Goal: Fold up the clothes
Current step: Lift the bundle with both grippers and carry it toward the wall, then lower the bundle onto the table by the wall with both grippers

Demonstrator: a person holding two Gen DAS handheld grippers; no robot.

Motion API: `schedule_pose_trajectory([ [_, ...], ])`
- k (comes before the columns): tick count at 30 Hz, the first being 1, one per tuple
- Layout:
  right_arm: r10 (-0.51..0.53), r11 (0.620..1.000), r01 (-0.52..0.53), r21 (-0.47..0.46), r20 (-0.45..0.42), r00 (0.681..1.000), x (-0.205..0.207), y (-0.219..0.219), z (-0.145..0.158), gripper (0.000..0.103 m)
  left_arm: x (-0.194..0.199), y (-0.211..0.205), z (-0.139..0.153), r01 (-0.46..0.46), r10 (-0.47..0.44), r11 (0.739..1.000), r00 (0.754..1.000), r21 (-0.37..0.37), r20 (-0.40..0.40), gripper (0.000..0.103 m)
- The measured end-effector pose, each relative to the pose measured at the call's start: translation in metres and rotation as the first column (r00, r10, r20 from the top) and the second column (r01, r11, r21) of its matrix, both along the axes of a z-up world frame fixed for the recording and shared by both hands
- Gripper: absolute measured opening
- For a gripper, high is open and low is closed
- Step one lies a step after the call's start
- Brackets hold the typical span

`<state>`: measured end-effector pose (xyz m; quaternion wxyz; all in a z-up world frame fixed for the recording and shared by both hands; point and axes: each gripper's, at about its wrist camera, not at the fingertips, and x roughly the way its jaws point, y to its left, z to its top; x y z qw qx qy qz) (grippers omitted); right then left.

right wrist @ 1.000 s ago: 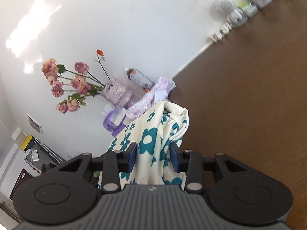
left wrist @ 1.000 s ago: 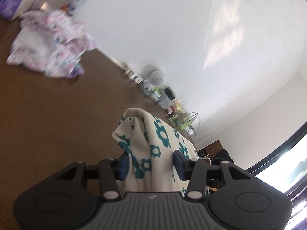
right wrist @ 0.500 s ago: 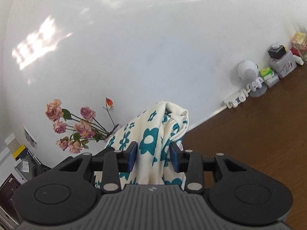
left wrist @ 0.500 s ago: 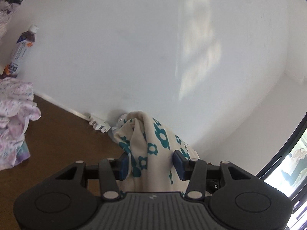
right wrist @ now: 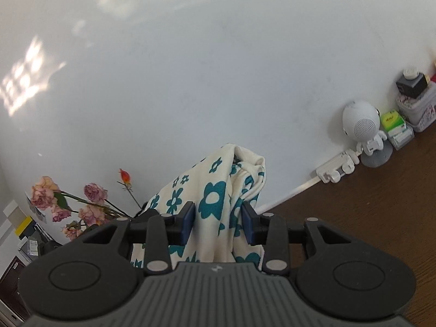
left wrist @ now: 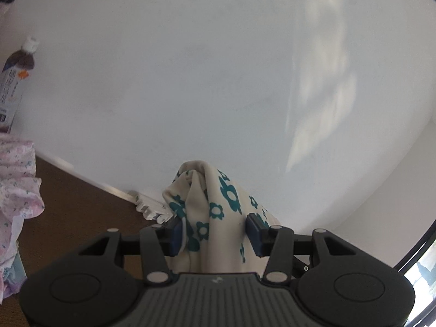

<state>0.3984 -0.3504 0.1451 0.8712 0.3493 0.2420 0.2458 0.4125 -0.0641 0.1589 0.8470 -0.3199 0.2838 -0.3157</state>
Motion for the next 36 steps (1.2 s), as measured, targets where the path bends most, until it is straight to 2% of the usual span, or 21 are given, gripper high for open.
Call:
schedule_pose_trajectory([
  [4, 0.004, 1.000, -0.004, 0.002, -0.081, 0.997, 0.033, -0.006, -0.051, 0.036, 0.035, -0.010, -0.052, -0.008, 0.009, 1.000, 0.997, 0.005, -0.083, 0.045],
  [11, -0.012, 1.000, 0.015, 0.017, -0.183, 0.983, 0.081, -0.017, -0.136, 0.036, 0.086, -0.026, -0.133, -0.035, 0.036, 0.999, 0.986, 0.009, -0.162, 0.045],
  [16, -0.001, 0.999, 0.009, 0.031, -0.239, 0.971, 0.110, -0.014, -0.180, 0.036, 0.107, -0.028, -0.176, -0.059, 0.058, 0.998, 0.974, 0.000, -0.217, 0.045],
  [21, 0.000, 0.999, 0.011, 0.040, -0.264, 0.965, 0.127, -0.015, -0.196, 0.036, 0.116, -0.035, -0.191, -0.059, 0.061, 0.998, 0.979, 0.015, -0.195, 0.046],
  [27, -0.007, 1.000, 0.008, 0.006, -0.253, 0.967, 0.136, -0.012, -0.194, 0.037, 0.123, -0.060, -0.185, -0.058, 0.067, 0.995, 0.990, 0.076, -0.123, 0.051],
  [33, 0.000, 1.000, 0.006, 0.024, -0.262, 0.965, 0.139, -0.015, -0.200, 0.041, 0.124, -0.050, -0.195, -0.045, 0.054, 0.995, 0.993, 0.088, -0.101, 0.053],
  [36, 0.000, 1.000, 0.002, 0.008, -0.252, 0.968, 0.138, -0.012, -0.199, 0.042, 0.114, -0.040, -0.189, -0.043, 0.052, 0.993, 0.995, 0.113, -0.079, 0.054],
])
